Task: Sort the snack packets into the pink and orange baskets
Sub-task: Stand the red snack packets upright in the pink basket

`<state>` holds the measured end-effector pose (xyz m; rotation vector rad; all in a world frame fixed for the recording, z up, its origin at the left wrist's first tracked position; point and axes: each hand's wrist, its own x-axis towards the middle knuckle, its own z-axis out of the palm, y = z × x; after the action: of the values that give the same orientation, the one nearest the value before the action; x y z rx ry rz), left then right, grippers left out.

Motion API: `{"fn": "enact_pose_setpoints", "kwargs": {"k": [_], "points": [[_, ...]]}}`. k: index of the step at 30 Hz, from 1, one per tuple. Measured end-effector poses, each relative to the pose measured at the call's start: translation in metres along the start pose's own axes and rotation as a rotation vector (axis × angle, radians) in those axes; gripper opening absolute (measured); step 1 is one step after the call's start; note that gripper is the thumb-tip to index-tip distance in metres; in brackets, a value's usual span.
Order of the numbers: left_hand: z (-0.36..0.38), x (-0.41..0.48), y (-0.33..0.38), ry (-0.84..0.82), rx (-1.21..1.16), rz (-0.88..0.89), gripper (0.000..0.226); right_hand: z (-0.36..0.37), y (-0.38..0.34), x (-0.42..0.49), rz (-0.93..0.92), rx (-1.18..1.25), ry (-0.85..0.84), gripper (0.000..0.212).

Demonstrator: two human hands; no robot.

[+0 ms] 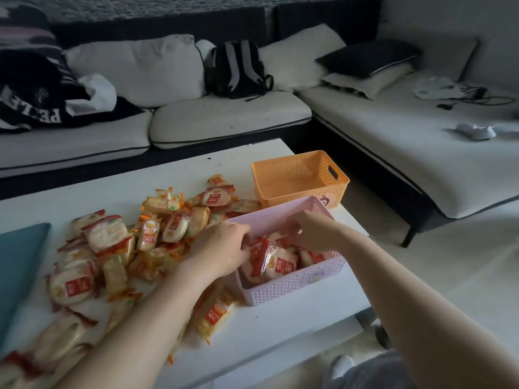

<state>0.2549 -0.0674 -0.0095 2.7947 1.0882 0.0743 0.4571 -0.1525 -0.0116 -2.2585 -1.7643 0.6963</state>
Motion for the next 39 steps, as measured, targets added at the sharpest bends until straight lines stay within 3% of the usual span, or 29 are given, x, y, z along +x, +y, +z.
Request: {"fn": "enact_pose_setpoints", "kwargs": {"k": [4, 7, 9, 11, 15, 17, 19, 22, 25, 27, 31, 33, 39], "points": [[0.022, 0.011, 0.002, -0.001, 0.083, 0.042, 0.024, 0.030, -0.023, 0.020, -0.073, -0.148, -0.172, 0.050], [0.034, 0.020, -0.003, -0.132, 0.150, 0.002, 0.031, 0.043, -0.025, 0.036, -0.063, -0.222, -0.206, 0.078], [0.035, 0.022, -0.005, -0.206, 0.107, -0.013, 0.028, 0.037, -0.024, 0.041, -0.058, -0.197, -0.174, 0.082], [0.034, 0.024, -0.006, -0.206, -0.041, -0.002, 0.027, 0.020, -0.022, 0.042, -0.076, -0.103, -0.121, 0.066], [0.027, 0.026, -0.010, -0.010, -0.603, -0.038, 0.026, -0.007, -0.010, 0.037, -0.127, 0.157, 0.028, 0.017], [0.020, 0.024, -0.014, -0.019, -0.826, -0.077, 0.032, -0.007, -0.009, 0.039, -0.154, 0.317, 0.068, 0.015], [0.016, 0.018, -0.016, -0.014, -0.894, -0.088, 0.019, 0.000, -0.015, 0.042, -0.178, 0.475, 0.076, 0.020], [0.018, 0.012, -0.026, 0.235, -0.727, -0.172, 0.014, 0.011, -0.025, 0.054, -0.139, 0.594, 0.114, 0.029], [0.017, 0.010, -0.035, 0.380, -0.662, -0.339, 0.017, 0.019, -0.028, 0.066, -0.052, 0.387, 0.169, 0.013], [0.017, 0.011, -0.036, 0.378, -0.587, -0.382, 0.022, 0.028, -0.030, 0.069, -0.070, 0.190, 0.100, 0.014], [0.023, 0.016, -0.023, 0.349, -0.306, -0.349, 0.032, 0.053, -0.039, 0.066, -0.115, -0.209, -0.221, 0.034], [0.024, 0.020, -0.015, 0.356, -0.171, -0.358, 0.033, 0.062, -0.043, 0.064, -0.093, -0.266, -0.271, 0.047], [0.038, 0.024, -0.006, 0.308, -0.003, -0.360, 0.035, 0.032, -0.035, 0.052, -0.149, -0.221, -0.266, 0.054]]}}
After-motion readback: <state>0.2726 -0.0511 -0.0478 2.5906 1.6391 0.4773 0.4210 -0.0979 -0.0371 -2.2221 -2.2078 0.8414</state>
